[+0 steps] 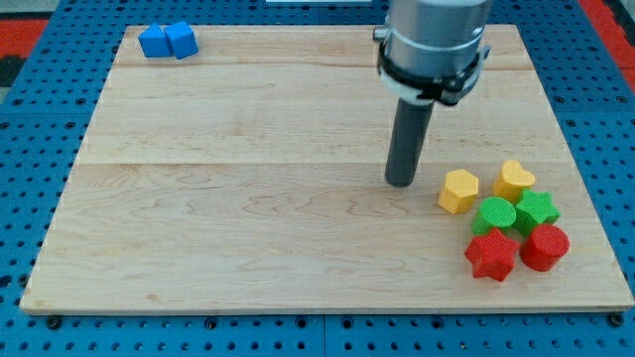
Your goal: Point your arm at the blue triangle
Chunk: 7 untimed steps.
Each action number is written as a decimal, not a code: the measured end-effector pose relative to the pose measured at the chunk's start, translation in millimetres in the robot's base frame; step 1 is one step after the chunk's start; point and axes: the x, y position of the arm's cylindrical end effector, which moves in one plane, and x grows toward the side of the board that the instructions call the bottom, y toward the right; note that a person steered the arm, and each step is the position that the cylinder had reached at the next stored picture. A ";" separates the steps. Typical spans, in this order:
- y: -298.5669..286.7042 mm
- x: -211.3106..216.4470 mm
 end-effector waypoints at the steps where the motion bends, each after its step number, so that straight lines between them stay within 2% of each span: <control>1: 0.7 28.3; 4: 72.2 20.2; 5: 32.2 20.3; 6: -70.1 11.3; 7: -186.7 -22.4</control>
